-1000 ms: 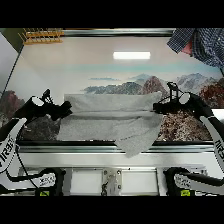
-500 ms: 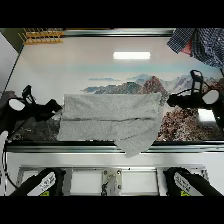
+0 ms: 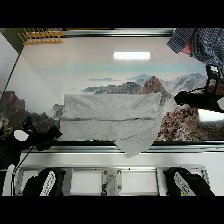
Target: Fold the clothes and pants, and hang the long-sleeved shirts on hangers.
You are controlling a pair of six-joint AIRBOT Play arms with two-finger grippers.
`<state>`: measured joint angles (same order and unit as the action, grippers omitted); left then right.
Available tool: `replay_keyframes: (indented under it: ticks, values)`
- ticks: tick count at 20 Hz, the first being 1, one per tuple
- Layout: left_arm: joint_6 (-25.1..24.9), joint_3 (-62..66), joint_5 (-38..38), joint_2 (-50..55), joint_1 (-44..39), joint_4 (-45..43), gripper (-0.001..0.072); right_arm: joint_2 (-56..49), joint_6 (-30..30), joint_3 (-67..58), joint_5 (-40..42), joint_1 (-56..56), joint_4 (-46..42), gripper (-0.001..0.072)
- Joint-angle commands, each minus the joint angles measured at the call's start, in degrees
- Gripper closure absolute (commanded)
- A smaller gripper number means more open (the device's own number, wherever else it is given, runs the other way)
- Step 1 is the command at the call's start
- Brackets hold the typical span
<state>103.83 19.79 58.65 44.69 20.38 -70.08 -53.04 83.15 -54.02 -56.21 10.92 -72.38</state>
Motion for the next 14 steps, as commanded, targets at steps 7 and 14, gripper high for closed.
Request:
replay_keyframes:
  ticks: [7, 14]
  values:
    - [4.2, -4.0, -12.3, 8.4, -9.2, 10.9, 0.0233, 0.3, 0.0, -0.1, 0.0, 0.1, 0.2, 0.0268]
    - [4.0, -0.9, -15.7, 8.6, -15.3, 11.1, 0.0701, 0.4, -0.5, 1.6, -7.3, 2.3, 0.0, 0.0267]
